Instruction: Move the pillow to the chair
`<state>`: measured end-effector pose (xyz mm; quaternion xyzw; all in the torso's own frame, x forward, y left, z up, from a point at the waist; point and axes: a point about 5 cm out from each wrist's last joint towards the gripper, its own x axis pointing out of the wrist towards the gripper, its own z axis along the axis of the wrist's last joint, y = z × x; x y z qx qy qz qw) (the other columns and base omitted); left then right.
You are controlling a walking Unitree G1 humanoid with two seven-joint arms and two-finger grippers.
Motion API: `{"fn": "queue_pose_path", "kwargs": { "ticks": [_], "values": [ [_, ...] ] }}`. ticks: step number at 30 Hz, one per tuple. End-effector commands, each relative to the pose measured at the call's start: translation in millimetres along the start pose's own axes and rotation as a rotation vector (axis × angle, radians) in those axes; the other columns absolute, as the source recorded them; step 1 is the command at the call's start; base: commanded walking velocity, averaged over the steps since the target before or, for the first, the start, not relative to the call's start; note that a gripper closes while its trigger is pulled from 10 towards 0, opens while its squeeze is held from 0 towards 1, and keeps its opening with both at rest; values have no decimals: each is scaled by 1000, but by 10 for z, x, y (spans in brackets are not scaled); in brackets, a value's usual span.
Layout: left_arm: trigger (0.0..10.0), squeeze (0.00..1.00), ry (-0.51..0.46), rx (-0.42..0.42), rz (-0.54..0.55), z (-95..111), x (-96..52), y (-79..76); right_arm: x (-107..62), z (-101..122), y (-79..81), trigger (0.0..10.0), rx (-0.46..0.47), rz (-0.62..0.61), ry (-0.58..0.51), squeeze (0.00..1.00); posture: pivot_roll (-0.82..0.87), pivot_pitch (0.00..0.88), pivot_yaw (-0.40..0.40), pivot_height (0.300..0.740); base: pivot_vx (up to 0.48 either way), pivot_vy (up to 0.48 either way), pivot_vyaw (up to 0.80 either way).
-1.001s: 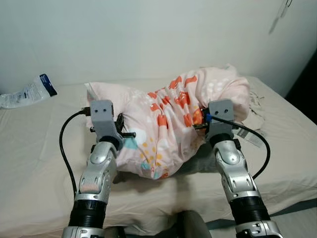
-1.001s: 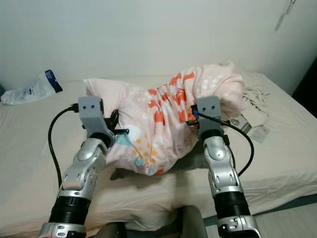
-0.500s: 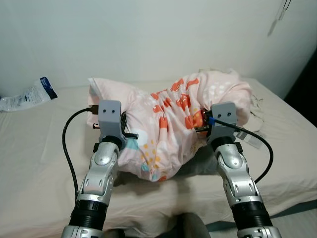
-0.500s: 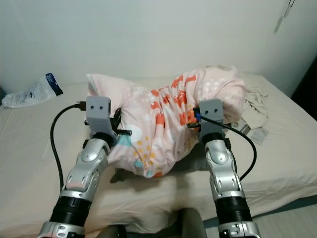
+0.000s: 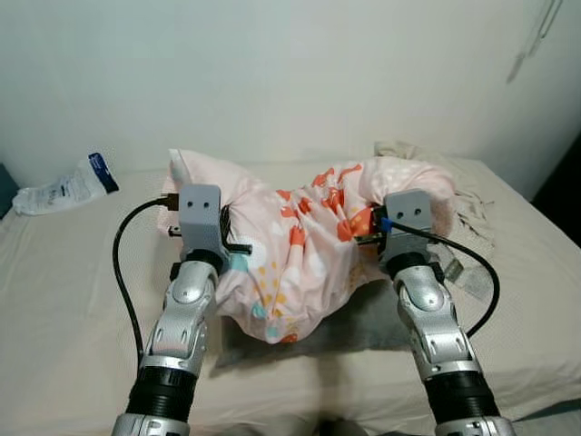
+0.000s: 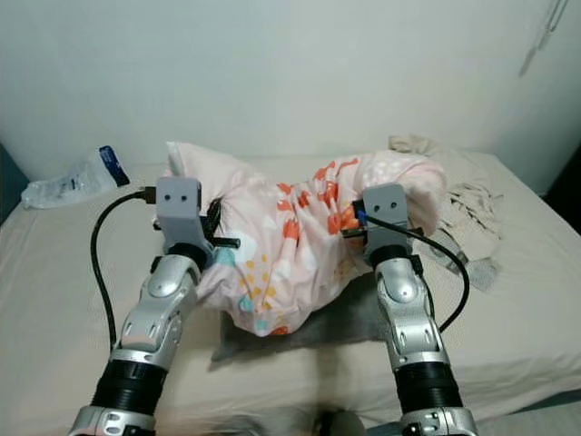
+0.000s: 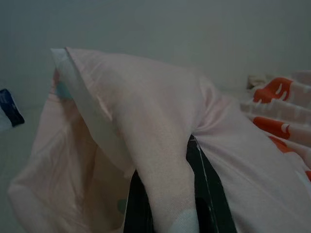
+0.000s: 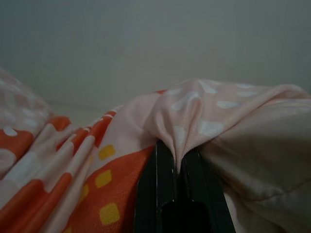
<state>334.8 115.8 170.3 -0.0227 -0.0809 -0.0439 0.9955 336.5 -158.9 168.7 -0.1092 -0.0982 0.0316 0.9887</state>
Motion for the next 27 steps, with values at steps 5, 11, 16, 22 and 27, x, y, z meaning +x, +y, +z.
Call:
{"fn": "queue_pose_path", "kwargs": {
  "ticks": [5, 11, 16, 22, 27],
  "values": [
    [10000, 0, -72, 3, -18, 112, 27, -39, 19, 182, 123, 10000, 4, 63, -93, 0, -39, 38, -17, 731, 0, 0, 0],
    [10000, 0, -82, 10, -14, 135, 30, -14, 27, 213, 134, 10000, 6, 73, -107, 0, -36, 35, -18, 740, 0, 0, 0],
    [10000, 0, -100, 16, -3, 192, 62, 35, 33, 263, 125, 10000, 14, 75, -119, 0, -33, 38, -19, 740, 0, 0, 0],
    [10000, 0, -95, 28, 2, 171, 64, 72, 42, 180, 128, 10000, 34, 75, -69, 0, -32, 39, -17, 740, 0, 0, 0],
    [10000, 0, 71, 6, -46, -322, -105, 96, -90, -310, 259, 10000, -9, 131, 134, 0, -26, 36, -21, 740, 0, 0, 0]
  ]
}}
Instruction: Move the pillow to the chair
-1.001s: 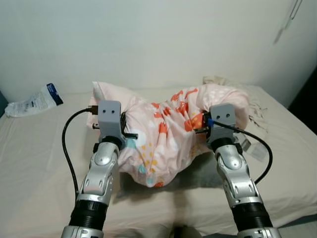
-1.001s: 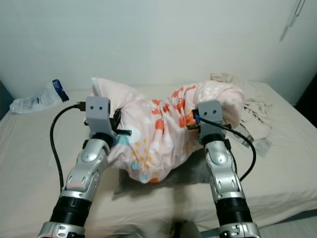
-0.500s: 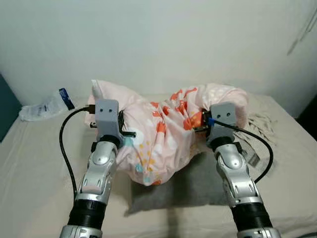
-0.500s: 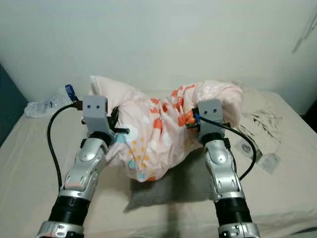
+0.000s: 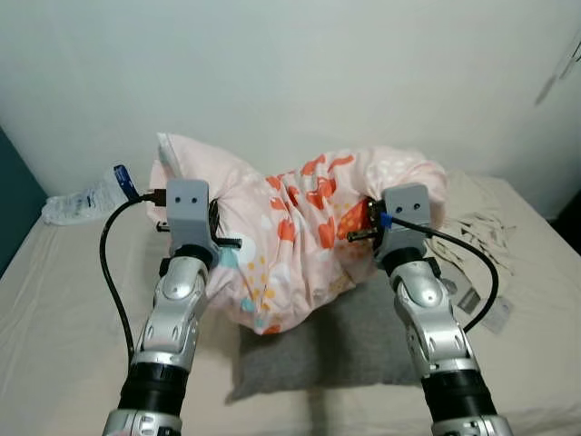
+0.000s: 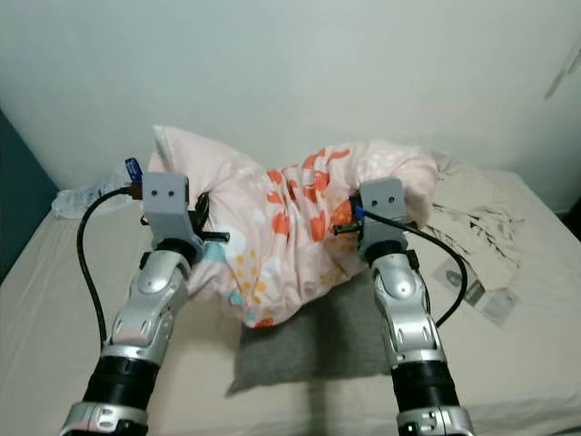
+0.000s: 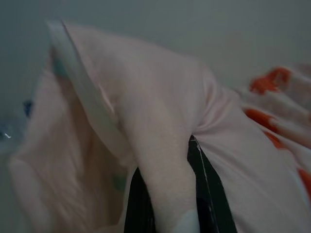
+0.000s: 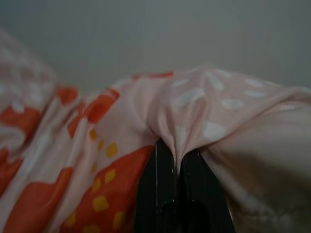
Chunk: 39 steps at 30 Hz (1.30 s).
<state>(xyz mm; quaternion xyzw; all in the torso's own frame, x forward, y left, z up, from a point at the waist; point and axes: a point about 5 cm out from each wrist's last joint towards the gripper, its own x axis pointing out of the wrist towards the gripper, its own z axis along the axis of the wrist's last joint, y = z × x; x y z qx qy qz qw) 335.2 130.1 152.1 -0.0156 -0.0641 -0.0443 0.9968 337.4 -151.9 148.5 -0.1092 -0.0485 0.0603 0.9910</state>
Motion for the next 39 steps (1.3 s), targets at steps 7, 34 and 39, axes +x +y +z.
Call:
{"fn": "queue_pose_path", "kwargs": {
  "ticks": [7, 34, 39],
  "values": [
    [10000, 0, 157, 31, -35, -528, -242, 61, -201, -368, 171, 10000, -43, 55, 76, 0, -7, 24, -27, 740, 0, 0, 0],
    [10000, 0, 182, 55, -54, -645, -248, 23, -241, -525, 100, 10000, -9, -3, 98, 0, -13, 26, -17, 740, 0, 0, 0],
    [10000, 0, 174, 56, -55, -630, -242, 28, -239, -531, 100, 10000, -2, -6, 98, 0, -9, 28, -15, 740, 0, 0, 0]
  ]
}}
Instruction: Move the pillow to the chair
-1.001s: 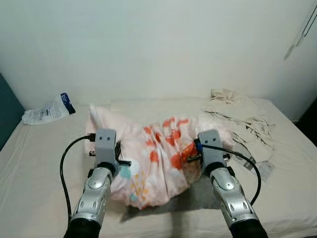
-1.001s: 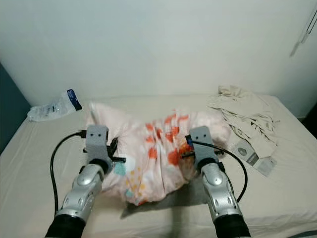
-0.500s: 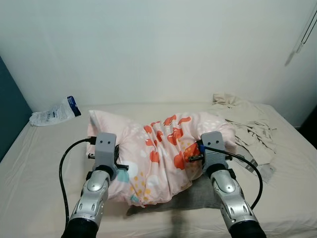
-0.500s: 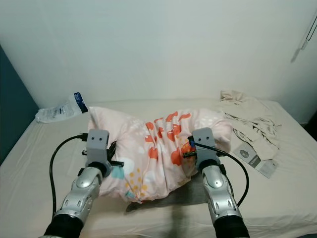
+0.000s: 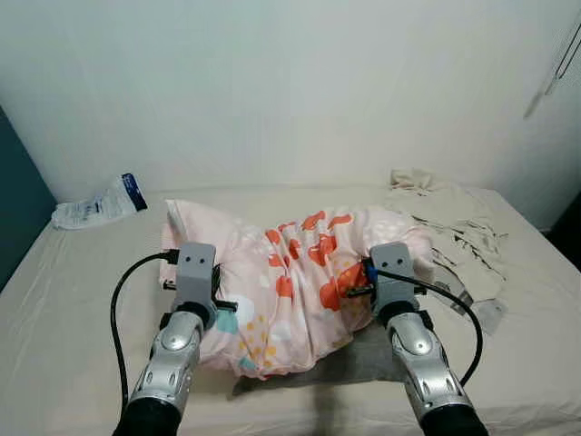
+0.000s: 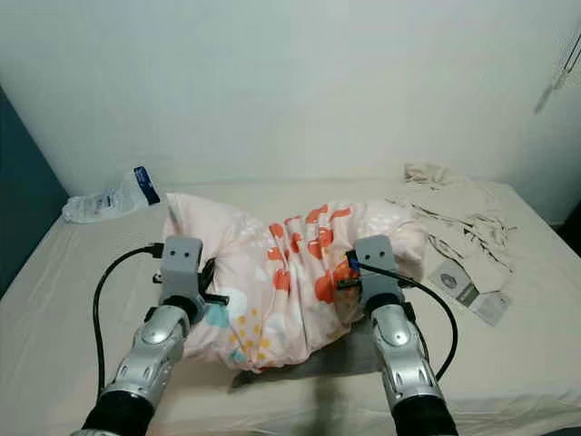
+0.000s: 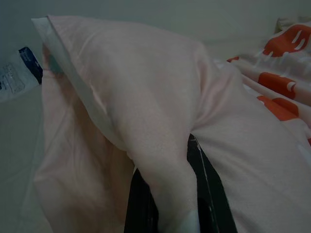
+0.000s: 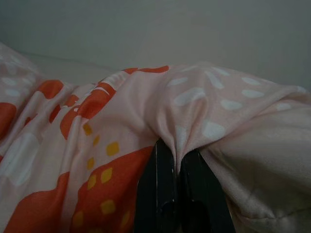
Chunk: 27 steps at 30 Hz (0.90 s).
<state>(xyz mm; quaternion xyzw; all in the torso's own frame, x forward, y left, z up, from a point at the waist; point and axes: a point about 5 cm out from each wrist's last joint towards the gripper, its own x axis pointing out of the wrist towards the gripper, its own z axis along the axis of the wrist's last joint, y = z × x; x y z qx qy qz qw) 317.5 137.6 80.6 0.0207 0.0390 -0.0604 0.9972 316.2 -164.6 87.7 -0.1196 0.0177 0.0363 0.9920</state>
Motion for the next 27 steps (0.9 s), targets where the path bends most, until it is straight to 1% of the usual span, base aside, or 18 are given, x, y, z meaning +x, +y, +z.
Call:
{"fn": "queue_pose_path", "kwargs": {
  "ticks": [1, 27],
  "values": [
    [10000, 0, -39, -2, -21, 65, 23, -45, 27, 68, 64, 10000, 12, 26, -39, 0, -10, 30, -14, 740, 0, 0, 0],
    [10000, 0, -56, 2, -38, 114, 65, -88, 41, 85, 29, 10000, 26, 7, -50, 0, -22, 37, -1, 740, 0, 0, 0]
  ]
}}
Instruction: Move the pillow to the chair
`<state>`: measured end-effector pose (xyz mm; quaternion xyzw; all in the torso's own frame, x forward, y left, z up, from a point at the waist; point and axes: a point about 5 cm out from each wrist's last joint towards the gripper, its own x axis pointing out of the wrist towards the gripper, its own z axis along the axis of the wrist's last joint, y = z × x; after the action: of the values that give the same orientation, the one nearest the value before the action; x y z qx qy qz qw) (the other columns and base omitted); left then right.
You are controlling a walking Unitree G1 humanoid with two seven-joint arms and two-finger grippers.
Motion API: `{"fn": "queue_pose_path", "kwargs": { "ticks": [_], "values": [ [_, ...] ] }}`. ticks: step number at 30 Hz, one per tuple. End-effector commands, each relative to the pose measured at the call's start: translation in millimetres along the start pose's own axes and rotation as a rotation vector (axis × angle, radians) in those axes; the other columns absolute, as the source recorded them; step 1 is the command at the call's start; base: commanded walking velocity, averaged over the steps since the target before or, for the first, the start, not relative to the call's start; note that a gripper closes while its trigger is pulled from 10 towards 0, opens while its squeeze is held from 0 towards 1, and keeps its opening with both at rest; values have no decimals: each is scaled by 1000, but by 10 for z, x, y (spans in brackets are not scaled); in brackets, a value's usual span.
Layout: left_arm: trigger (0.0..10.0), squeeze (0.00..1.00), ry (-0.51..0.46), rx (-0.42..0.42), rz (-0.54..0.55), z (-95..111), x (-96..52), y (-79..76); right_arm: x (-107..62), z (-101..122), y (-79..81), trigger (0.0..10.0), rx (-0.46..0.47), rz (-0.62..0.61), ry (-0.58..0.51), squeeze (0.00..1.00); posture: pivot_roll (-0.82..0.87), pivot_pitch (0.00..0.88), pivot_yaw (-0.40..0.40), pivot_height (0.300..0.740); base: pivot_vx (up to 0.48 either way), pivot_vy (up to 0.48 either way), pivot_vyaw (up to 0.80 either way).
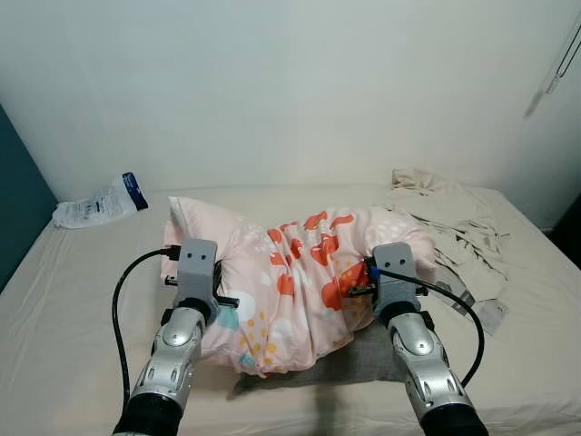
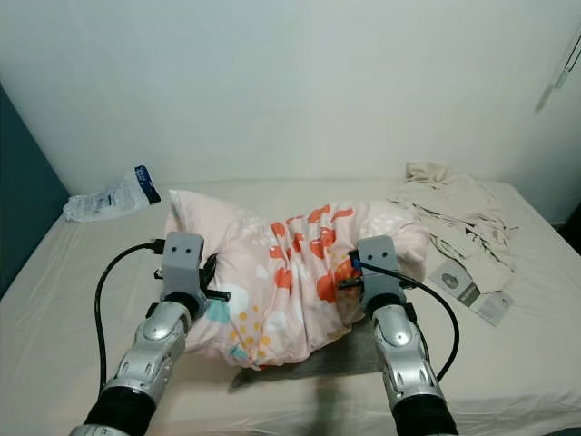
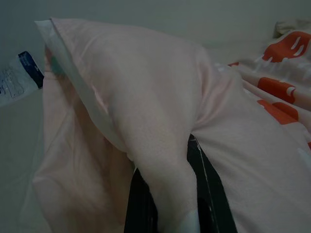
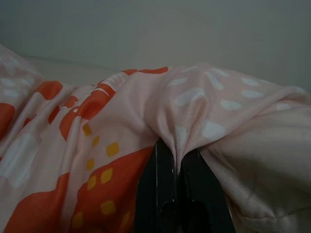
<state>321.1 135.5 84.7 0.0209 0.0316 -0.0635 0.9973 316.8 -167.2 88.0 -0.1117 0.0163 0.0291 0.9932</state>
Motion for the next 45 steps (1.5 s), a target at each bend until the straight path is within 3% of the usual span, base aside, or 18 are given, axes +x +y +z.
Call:
{"fn": "queue_pose_path", "kwargs": {
  "ticks": [1, 45],
  "values": [
    [10000, 0, -41, -1, -33, 69, 32, -74, 37, 89, 56, 10000, 10, 21, -50, 0, -22, 36, -2, 740, 0, 0, 0],
    [10000, 0, -43, 11, -33, 73, 45, -61, 7, 66, 108, 10000, 17, 34, -45, 0, -26, 37, 3, 740, 0, 0, 0]
  ]
}}
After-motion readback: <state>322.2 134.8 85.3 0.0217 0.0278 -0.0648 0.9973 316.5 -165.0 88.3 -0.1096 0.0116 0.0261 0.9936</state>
